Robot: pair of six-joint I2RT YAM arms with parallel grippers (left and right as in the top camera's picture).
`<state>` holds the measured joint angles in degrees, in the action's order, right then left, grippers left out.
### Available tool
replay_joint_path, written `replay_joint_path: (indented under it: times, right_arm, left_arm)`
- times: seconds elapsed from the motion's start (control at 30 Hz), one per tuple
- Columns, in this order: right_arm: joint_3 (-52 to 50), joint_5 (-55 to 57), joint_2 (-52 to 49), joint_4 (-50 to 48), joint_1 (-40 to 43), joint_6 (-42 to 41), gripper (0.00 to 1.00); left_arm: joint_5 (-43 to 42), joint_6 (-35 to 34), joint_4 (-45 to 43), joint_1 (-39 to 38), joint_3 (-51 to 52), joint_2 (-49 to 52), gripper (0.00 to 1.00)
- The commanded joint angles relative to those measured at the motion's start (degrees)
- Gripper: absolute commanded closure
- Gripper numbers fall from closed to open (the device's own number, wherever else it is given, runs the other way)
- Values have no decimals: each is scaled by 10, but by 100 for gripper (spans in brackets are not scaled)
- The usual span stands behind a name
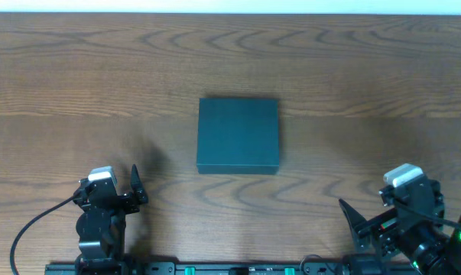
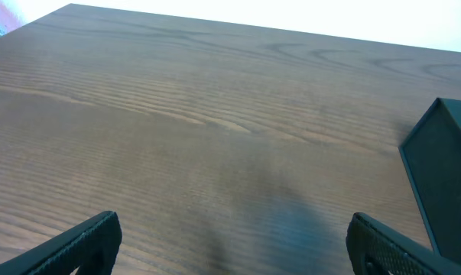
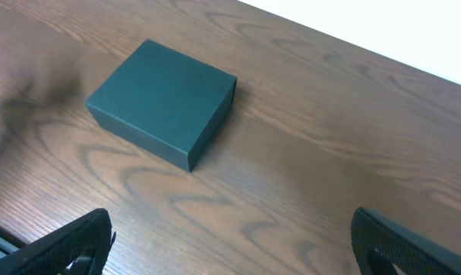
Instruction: Pack container
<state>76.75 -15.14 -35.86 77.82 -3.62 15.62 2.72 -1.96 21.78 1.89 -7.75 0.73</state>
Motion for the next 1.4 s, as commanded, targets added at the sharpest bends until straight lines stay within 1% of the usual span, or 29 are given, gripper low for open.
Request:
replay_joint_path:
  times: [0.0,0.4,0.5,0.6,0.63,0.73,0.8,0.97,1.03,1.17,1.37]
  right_arm:
    - [0,1,2,0,-4,-6,1]
    - [0,1,2,0,-4,-6,1]
    - [-2,17,2,0,-4,7,1]
    - [-28,21,9,-7,-5,26,1]
    - [-48,21,17,-17,-5,38,1]
    - [-159,21,75,-102,-5,67,1]
    - [-261,21,129,-184,-5,68,1]
    - [-449,21,231,-314,-4,67,1]
    - [-515,21,280,-335,-4,67,1]
    - [-588,14,348,-337,3,67,1]
    - [-631,7,356,-339,5,59,1]
  left_arm:
    - [-8,-9,-1,3,13,-5,5]
    - [-8,-8,-1,3,13,-5,5]
    - [-8,-8,-1,3,13,-5,5]
    - [-8,-8,-1,3,13,-5,5]
    - [-8,-8,-1,3,13,-5,5]
    - [-8,-8,-1,3,13,-5,5]
    - [-8,-8,-1,3,13,-5,5]
    - [-8,-8,-1,3,13,-5,5]
    - [-8,-9,-1,3,13,-5,5]
    - [-8,-8,-1,3,13,-5,5]
    - [-8,-8,-1,3,13,-5,5]
